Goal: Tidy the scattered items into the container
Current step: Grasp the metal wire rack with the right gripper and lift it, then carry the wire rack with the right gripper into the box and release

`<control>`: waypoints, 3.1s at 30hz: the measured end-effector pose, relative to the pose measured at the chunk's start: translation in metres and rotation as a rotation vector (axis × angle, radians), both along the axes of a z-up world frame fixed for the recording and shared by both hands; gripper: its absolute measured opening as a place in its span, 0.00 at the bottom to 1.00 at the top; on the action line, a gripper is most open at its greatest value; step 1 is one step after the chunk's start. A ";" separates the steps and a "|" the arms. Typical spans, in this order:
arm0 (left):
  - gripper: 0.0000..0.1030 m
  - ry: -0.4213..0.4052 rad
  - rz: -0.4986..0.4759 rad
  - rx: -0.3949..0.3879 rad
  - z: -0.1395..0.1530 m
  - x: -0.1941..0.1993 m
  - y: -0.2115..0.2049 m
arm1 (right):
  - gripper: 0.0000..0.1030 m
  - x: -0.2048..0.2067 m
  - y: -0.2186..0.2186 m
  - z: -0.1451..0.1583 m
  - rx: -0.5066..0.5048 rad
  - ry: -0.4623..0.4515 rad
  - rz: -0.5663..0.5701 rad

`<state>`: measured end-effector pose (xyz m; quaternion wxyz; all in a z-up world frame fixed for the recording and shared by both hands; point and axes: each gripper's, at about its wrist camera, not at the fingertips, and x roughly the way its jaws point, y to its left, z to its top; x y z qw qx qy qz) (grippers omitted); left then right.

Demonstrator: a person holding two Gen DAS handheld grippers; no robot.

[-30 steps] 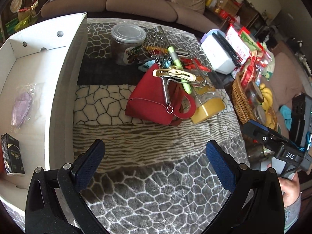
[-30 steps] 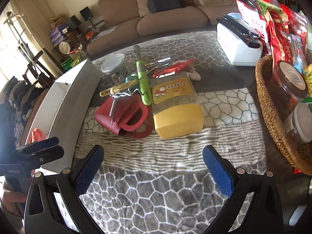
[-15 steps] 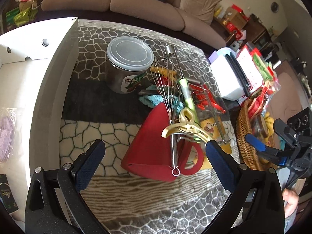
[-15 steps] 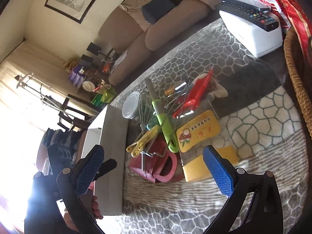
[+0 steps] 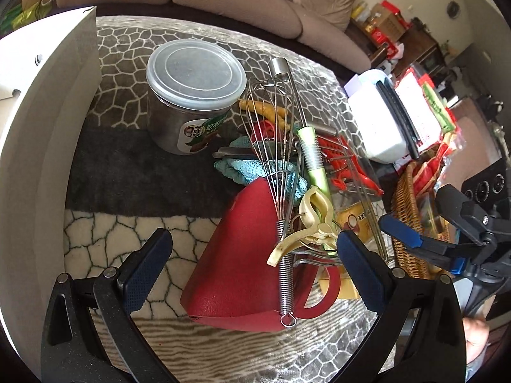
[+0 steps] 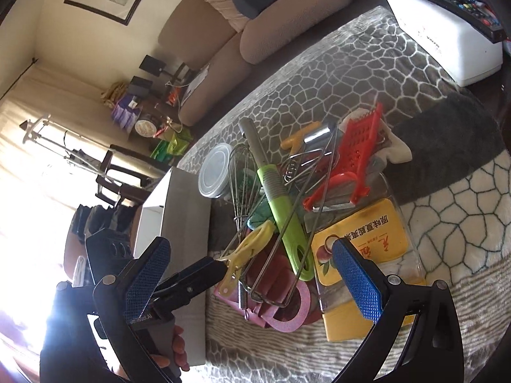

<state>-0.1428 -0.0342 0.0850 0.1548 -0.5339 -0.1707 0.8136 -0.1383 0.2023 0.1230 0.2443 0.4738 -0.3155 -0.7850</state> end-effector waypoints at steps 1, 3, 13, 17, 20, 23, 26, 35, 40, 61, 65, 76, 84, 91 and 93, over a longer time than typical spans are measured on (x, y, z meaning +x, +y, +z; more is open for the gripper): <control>1.00 0.000 -0.002 0.004 -0.001 0.000 0.001 | 1.00 -0.002 0.000 -0.004 -0.010 -0.011 0.000; 1.00 -0.001 -0.007 0.021 -0.003 -0.002 0.003 | 1.00 -0.004 -0.002 -0.011 -0.014 -0.028 -0.004; 1.00 -0.011 -0.021 0.065 -0.006 0.001 0.003 | 0.42 -0.012 -0.018 -0.036 -0.001 -0.082 0.015; 1.00 -0.013 -0.036 0.059 -0.005 0.008 0.003 | 0.33 -0.005 -0.016 -0.032 0.010 -0.036 0.031; 1.00 -0.002 -0.041 0.037 0.000 0.016 -0.001 | 0.33 0.007 -0.027 -0.017 0.113 0.054 0.071; 1.00 -0.002 -0.029 0.049 0.005 0.022 -0.011 | 0.32 0.019 -0.036 -0.002 0.134 0.139 0.116; 1.00 -0.002 -0.012 0.055 0.010 0.029 -0.020 | 0.29 0.029 -0.041 0.009 0.107 0.165 0.136; 1.00 0.009 -0.034 0.108 0.033 0.059 -0.023 | 0.26 0.046 -0.054 0.055 0.037 0.238 0.155; 1.00 0.034 -0.061 0.123 0.053 0.077 -0.016 | 0.26 0.058 -0.049 0.069 -0.082 0.234 0.135; 1.00 0.173 -0.104 0.127 0.147 0.163 -0.044 | 0.26 0.123 -0.092 0.155 -0.084 0.331 0.193; 1.00 0.204 -0.073 0.106 0.162 0.177 -0.073 | 0.26 0.130 -0.118 0.162 -0.093 0.340 0.221; 1.00 0.313 -0.006 -0.068 0.185 0.213 -0.134 | 0.30 0.154 -0.206 0.164 -0.093 0.346 0.313; 1.00 0.249 0.082 -0.068 0.152 0.224 -0.193 | 0.30 0.158 -0.260 0.144 -0.144 0.290 0.367; 0.97 0.264 0.110 -0.031 0.136 0.216 -0.233 | 0.30 0.156 -0.298 0.134 -0.163 0.288 0.412; 0.84 0.265 0.113 -0.040 0.133 0.210 -0.237 | 0.30 0.154 -0.306 0.133 -0.149 0.292 0.421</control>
